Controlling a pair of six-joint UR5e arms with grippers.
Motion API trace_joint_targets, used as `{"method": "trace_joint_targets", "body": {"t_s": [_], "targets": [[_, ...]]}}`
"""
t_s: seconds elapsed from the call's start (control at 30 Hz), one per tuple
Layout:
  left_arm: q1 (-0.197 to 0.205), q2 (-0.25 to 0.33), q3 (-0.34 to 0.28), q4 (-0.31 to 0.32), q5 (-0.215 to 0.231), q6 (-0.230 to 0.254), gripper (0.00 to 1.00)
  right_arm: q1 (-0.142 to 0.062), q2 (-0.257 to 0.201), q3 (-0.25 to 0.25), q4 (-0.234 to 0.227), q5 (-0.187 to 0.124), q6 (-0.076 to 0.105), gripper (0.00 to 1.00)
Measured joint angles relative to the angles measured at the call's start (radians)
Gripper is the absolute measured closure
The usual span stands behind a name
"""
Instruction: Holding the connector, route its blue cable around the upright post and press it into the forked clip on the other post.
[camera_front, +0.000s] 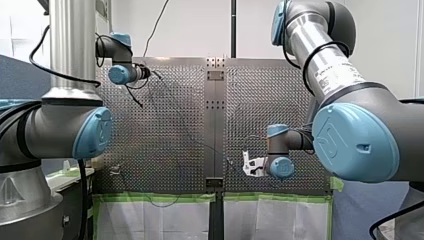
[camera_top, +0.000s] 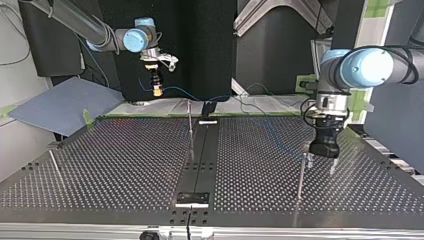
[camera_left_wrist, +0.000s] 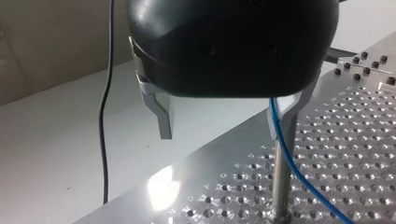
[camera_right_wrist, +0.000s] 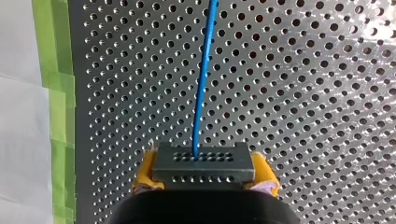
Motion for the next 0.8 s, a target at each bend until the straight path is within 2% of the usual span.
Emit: {"method": "trace_joint_targets", "body": {"t_s": [0.33, 0.63, 0.8], "targets": [[0.022, 0.0, 0.005, 0.012, -0.003, 0.002, 0.0, 0.0, 0.0, 0.0, -0.001, 0.0, 0.0, 1.0], [0.027, 0.0, 0.054, 0.006, -0.008, 0.001, 0.0, 0.001, 0.0, 0.0, -0.003, 0.0, 0.001, 1.0], [0.02, 0.0, 0.087, -0.022, -0.019, 0.008, 0.0, 0.002, 0.0, 0.0, -0.005, 0.0, 0.001, 1.0]]}}
